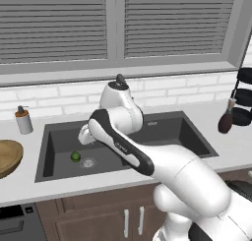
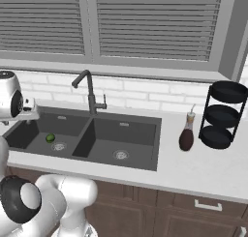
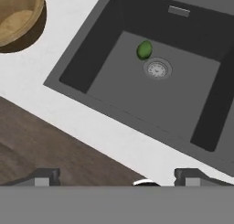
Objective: Pick the avocado from the sink and place it in the bowl. Then pick the bowl and place it in the microwave. Then close the microwave door and press the start button.
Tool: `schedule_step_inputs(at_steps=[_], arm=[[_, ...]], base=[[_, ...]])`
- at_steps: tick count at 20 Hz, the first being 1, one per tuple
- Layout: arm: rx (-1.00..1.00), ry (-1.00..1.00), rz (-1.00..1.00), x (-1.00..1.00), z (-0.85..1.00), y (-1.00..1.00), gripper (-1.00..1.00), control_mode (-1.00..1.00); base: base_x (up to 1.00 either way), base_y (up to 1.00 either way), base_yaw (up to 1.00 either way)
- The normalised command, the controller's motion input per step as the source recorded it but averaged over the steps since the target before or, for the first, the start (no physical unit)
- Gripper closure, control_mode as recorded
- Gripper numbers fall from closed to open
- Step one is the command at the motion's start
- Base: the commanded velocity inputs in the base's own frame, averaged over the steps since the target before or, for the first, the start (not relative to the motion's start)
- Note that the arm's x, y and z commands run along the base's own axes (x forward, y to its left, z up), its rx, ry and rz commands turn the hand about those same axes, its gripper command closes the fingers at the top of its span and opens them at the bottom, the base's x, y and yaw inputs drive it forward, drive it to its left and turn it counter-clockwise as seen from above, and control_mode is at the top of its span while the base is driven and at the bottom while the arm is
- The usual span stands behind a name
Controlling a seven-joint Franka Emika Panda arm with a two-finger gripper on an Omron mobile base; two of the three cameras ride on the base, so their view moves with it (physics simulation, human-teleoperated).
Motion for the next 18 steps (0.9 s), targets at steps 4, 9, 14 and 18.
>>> schedule_step_inputs(at_steps=[4, 9, 14, 18], arm=[[-0.01, 0.04, 0.0, 0.58, -0.21, 0.43, -1.0, -1.0], [-0.03, 0.01, 0.0, 0.46, -0.16, 0.23, -1.0, -1.0], [-0.03, 0.0, 0.0, 0.37, -0.27, 0.05, -1.0, -1.0], [-0.02, -0.05, 0.0, 0.21, -0.36, 0.0, -1.0, -1.0]], base=[[0.0, 0.0, 0.0], [0.0, 0.0, 0.0], [0.0, 0.0, 0.0], [0.0, 0.0, 0.0]])
